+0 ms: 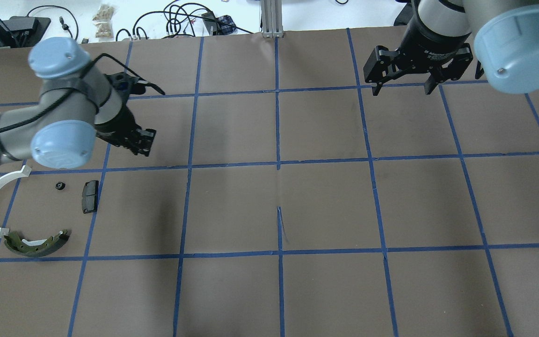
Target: Place bearing gear from tray to pile
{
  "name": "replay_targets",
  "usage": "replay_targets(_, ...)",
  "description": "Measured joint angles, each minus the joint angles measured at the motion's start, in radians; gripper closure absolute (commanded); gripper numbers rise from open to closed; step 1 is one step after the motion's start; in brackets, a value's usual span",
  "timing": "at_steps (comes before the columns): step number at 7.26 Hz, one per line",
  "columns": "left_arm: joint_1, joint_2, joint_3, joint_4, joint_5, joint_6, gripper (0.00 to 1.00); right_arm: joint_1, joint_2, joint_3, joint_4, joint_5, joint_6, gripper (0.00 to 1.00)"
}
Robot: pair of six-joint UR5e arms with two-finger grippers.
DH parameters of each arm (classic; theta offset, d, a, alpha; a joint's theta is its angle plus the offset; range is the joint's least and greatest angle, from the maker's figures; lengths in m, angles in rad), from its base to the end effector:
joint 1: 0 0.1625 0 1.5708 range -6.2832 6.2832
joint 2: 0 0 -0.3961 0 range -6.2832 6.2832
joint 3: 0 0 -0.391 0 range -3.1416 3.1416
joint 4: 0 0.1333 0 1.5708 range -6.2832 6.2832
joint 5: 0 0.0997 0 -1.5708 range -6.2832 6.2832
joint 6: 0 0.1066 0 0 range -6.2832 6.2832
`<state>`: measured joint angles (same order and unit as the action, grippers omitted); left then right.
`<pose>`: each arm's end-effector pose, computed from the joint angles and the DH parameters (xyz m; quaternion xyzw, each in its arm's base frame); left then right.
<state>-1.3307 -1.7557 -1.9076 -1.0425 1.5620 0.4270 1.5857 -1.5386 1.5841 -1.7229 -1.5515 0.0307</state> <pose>-0.0086 -0.5294 0.2511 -0.0933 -0.9956 0.0046 0.0031 0.1430 -0.5117 0.4452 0.0074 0.9985 -0.0530 0.0108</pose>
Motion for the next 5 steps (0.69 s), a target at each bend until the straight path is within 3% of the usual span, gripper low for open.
replay_targets(3,0.331,-0.032,-0.026,0.056,0.005,0.345,1.00,-0.001,0.001,0.000,-0.002,-0.005,-0.001,0.00)
replay_targets(5,0.380,-0.074,-0.030,0.088,0.010,0.389,1.00,-0.002,0.001,-0.001,-0.002,-0.006,-0.002,0.00)
